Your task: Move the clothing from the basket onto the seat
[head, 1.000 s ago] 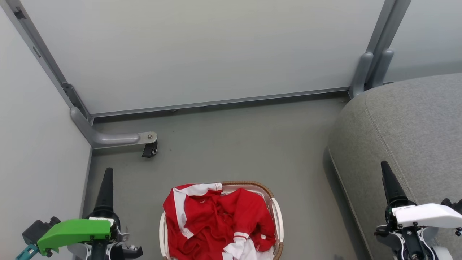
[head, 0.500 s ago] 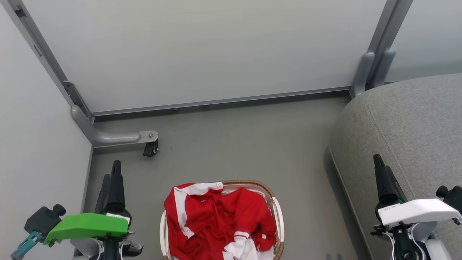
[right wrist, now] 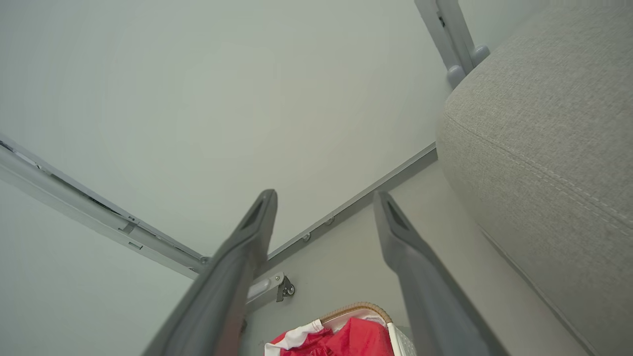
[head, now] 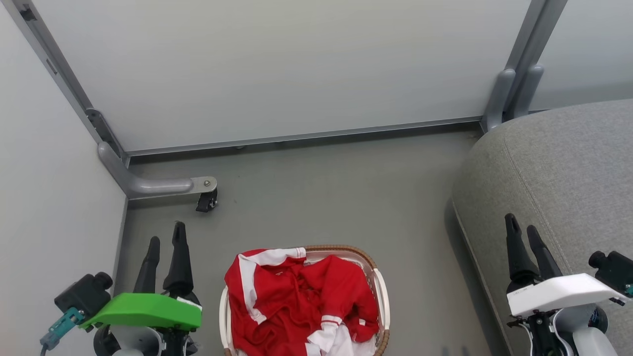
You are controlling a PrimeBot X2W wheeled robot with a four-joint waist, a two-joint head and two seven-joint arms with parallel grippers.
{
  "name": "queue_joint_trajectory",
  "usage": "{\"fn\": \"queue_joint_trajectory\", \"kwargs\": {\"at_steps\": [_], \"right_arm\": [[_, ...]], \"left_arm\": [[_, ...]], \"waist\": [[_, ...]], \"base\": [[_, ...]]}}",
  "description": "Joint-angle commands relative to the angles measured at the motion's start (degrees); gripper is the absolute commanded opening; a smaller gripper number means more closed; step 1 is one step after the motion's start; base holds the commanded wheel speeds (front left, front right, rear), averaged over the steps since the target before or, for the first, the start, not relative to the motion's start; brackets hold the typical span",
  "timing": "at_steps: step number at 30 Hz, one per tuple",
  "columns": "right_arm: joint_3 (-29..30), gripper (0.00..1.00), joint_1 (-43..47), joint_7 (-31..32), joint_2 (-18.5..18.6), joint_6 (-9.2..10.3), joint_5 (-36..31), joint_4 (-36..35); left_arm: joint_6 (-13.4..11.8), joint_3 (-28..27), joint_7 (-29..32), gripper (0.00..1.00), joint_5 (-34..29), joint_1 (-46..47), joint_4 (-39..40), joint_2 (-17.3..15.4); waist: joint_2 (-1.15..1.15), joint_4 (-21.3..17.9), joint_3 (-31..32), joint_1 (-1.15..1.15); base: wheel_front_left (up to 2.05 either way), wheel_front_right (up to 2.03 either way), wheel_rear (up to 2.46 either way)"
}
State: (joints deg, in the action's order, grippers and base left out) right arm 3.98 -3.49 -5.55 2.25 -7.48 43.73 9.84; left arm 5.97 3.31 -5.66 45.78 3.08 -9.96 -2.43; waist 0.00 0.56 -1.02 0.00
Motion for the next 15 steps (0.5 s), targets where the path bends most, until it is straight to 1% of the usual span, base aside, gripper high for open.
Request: {"fn": "queue_joint_trajectory", "kwargs": {"at_steps": [1, 15], "right_arm": [[-0.2, 1.00, 0.1, -0.7, 0.4, -0.02, -2.1, -0.9], [-1.4, 1.00, 1.0, -2.9, 0.5, -0.02, -12.0, -0.1]], "left_arm": [[0.0, 0.4, -0.6, 1.00, -2.5, -0.1, 0.3, -0.4], [-0.3, 0.7, -2.8, 1.00, -10.9, -1.3, -1.3, -0.4]], "waist": [[0.00, 0.0, 0.0, 0.00], [0.00, 0.3, 0.0, 0.00]], "base": [[0.00, 0.00, 0.00], [0.00, 0.00, 0.00]]}}
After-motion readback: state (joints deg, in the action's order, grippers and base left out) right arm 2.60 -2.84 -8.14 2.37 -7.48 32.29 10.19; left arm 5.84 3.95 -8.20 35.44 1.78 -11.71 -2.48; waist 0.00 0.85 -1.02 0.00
